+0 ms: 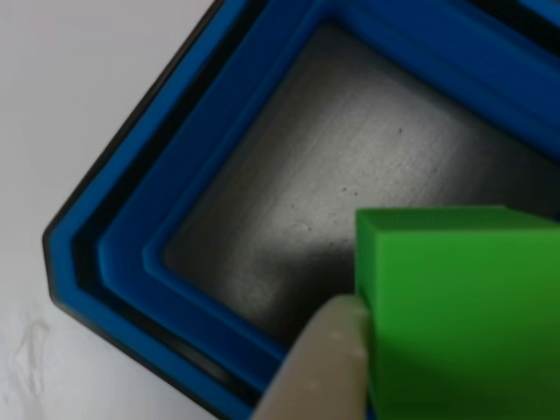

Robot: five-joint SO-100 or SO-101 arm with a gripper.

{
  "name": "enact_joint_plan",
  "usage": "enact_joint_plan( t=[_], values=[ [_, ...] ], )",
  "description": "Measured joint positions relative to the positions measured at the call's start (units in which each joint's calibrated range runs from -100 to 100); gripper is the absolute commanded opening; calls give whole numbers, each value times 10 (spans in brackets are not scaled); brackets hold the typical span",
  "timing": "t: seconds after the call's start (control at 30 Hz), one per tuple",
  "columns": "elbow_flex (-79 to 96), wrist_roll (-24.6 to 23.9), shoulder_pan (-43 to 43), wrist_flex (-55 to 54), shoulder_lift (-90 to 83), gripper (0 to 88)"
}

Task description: Pick up green cube and drop it in the blue box

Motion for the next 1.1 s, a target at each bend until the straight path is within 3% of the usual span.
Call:
enact_joint_plan(
  t=[1.1],
  values=[
    [0, -1, 0, -2, 25, 40]
  ],
)
